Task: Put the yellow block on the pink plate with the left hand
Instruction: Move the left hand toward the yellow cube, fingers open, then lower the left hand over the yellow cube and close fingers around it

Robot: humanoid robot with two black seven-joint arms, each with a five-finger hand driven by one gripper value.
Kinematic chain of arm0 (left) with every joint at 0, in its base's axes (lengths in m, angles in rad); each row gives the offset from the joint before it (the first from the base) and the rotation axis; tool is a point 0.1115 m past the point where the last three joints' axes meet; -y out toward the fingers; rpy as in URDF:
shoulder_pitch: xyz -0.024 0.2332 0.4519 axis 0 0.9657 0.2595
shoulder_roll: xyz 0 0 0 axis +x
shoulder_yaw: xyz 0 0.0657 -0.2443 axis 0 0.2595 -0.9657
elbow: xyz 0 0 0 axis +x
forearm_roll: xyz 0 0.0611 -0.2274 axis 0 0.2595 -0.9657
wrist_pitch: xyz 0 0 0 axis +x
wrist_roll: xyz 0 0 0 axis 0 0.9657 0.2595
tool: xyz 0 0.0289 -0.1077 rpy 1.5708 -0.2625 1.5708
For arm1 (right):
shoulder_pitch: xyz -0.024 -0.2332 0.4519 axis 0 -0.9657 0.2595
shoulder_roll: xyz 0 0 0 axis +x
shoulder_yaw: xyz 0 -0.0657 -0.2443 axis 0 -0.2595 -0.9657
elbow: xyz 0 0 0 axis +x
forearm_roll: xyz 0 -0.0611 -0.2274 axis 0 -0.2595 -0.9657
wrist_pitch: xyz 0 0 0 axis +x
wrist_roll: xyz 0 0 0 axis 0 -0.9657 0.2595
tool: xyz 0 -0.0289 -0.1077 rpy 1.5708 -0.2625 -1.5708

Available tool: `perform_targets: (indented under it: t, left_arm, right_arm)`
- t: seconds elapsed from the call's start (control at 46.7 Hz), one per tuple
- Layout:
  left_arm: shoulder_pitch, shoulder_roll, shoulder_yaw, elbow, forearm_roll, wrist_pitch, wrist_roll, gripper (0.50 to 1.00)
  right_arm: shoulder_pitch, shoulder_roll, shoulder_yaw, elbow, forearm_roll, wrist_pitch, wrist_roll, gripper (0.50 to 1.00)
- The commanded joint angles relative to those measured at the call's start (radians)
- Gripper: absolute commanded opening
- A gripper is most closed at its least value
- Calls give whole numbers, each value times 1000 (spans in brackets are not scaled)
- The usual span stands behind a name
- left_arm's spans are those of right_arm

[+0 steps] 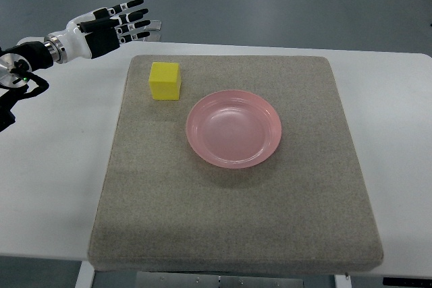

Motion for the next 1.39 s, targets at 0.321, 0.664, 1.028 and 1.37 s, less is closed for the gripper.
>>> perform_targets:
  t: [0.321,0.664,1.028,1.37]
  left_arm:
    - [-11,6,3,-3,0,-3,0,996]
    - [-20,9,4,20,214,-5,-18,996]
    - [-150,6,21,27,805,-5,-98,996]
    - [-169,12,26,-147,1325,-3,-236,996]
  right_arm:
    - [0,0,0,0,0,1,0,924]
    - [0,0,0,-1,2,1,0,924]
    - [0,0,0,-1,0,1,0,924]
    - [0,0,0,-1,0,-1,0,924]
